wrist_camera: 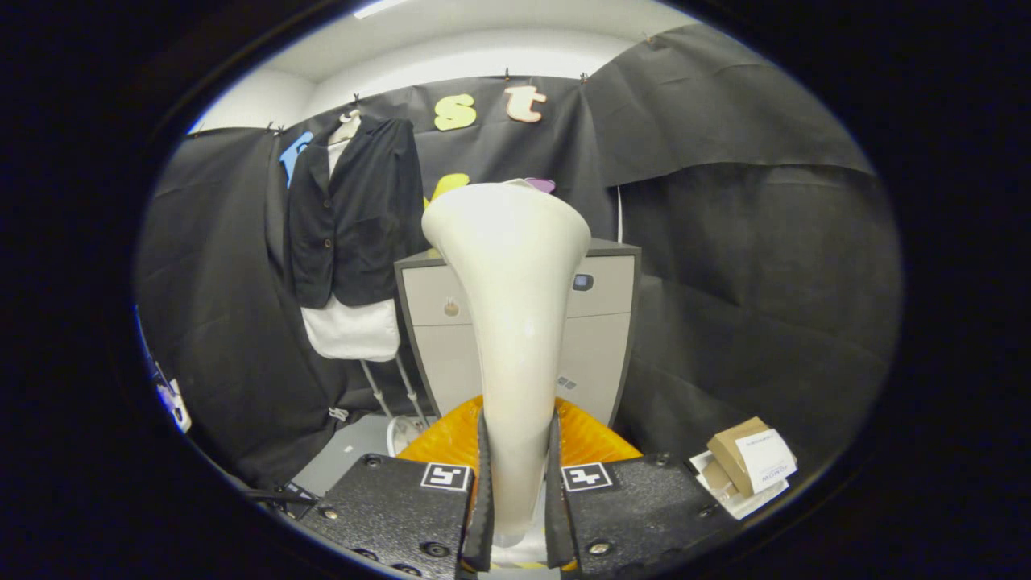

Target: Iron the clothes twice with a garment steamer, once on the left side and once on the right side.

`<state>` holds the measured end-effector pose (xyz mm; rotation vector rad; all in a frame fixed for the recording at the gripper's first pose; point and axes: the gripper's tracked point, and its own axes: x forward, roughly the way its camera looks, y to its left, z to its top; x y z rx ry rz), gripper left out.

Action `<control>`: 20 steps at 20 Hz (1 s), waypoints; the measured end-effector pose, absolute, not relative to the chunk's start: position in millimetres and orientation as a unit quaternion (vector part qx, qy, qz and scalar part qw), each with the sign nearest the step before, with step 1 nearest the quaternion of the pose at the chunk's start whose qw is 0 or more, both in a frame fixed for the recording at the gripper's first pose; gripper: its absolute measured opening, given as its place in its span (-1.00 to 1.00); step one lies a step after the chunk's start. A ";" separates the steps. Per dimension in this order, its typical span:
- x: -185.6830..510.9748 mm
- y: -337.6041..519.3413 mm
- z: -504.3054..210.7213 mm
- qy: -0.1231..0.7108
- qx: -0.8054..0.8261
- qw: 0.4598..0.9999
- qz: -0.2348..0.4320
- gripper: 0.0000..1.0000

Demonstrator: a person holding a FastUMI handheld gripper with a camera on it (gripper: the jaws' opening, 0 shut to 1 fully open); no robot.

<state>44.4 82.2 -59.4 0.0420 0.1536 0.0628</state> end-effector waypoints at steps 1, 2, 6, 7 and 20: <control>43.1 81.1 -59.3 0.076 0.019 0.996 0.032 -0.44; 42.1 79.6 -58.6 0.077 0.018 0.996 0.031 -0.44; 42.0 77.7 -56.3 0.074 0.024 0.997 0.031 -0.43; 43.0 78.4 -56.7 0.074 0.024 0.996 0.031 -0.43; 50.4 75.6 -57.1 0.073 0.019 0.997 0.031 -0.43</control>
